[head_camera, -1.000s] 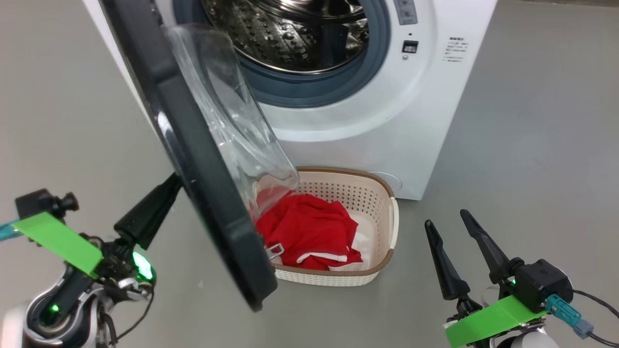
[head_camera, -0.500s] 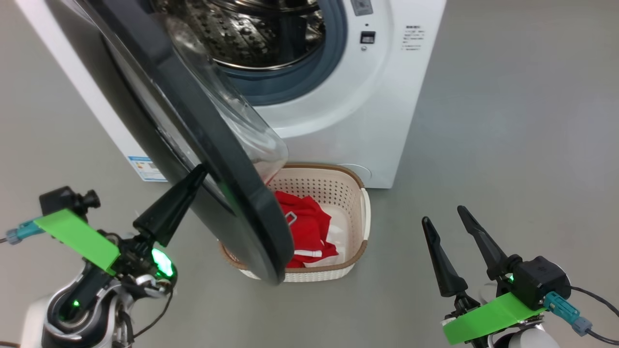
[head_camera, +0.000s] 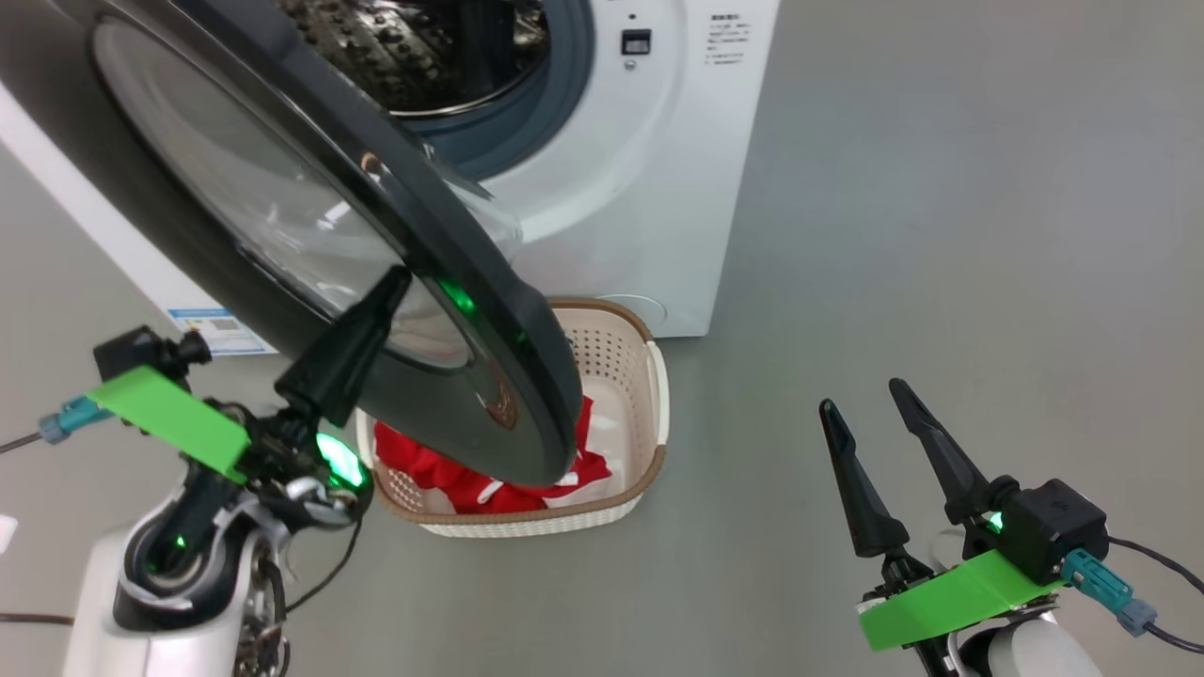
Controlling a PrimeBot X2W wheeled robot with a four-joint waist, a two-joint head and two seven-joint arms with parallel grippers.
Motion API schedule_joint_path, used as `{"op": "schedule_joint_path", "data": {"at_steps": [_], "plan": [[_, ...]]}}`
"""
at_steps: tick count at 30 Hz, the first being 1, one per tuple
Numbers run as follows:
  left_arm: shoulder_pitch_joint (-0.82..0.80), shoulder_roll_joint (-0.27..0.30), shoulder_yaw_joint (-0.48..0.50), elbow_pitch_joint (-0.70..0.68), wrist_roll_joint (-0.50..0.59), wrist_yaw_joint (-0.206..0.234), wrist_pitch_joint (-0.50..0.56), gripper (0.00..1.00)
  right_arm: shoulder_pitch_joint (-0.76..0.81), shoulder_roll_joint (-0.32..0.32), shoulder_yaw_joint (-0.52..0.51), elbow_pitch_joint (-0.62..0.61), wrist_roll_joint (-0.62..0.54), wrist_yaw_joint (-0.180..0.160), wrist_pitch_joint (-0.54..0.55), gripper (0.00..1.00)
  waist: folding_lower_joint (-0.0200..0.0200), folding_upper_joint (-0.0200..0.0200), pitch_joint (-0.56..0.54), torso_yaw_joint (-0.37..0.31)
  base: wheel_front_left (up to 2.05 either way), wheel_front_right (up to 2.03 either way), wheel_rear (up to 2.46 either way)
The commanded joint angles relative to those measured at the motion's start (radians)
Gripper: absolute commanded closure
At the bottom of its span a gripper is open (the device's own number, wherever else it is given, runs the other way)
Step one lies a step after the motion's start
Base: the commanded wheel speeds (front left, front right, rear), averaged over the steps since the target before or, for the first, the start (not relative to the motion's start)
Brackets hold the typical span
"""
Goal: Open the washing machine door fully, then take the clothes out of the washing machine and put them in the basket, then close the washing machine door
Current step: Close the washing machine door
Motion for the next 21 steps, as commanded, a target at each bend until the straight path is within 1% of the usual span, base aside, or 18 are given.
{"op": "schedule_joint_path", "data": {"at_steps": [1, 9, 14, 21], "plan": [[-0.039, 0.015, 0.025, -0.019, -0.01, -0.014, -0.006, 1.0, -0.033, -0.003, 0.022, -0.028, 0.004, 0.006, -0.007, 0.0, 0.0, 0.0, 0.012, -0.016, 0.0, 0.0, 0.0], [-0.122, 0.015, -0.002, 0.044, -0.012, -0.045, -0.084, 1.0, -0.05, -0.003, 0.025, -0.033, 0.01, 0.006, -0.007, 0.0, 0.0, 0.0, 0.047, -0.054, 0.0, 0.0, 0.0], [-0.184, 0.015, -0.024, 0.085, -0.025, -0.066, -0.123, 1.0, -0.062, -0.003, 0.028, -0.037, 0.011, 0.006, -0.007, 0.0, 0.0, 0.0, 0.074, -0.07, 0.0, 0.0, 0.0], [-0.275, 0.015, -0.051, 0.158, -0.016, -0.093, -0.187, 1.0, -0.077, -0.003, 0.03, -0.044, 0.017, 0.006, -0.007, 0.0, 0.0, 0.0, 0.114, -0.092, 0.0, 0.0, 0.0]]}}
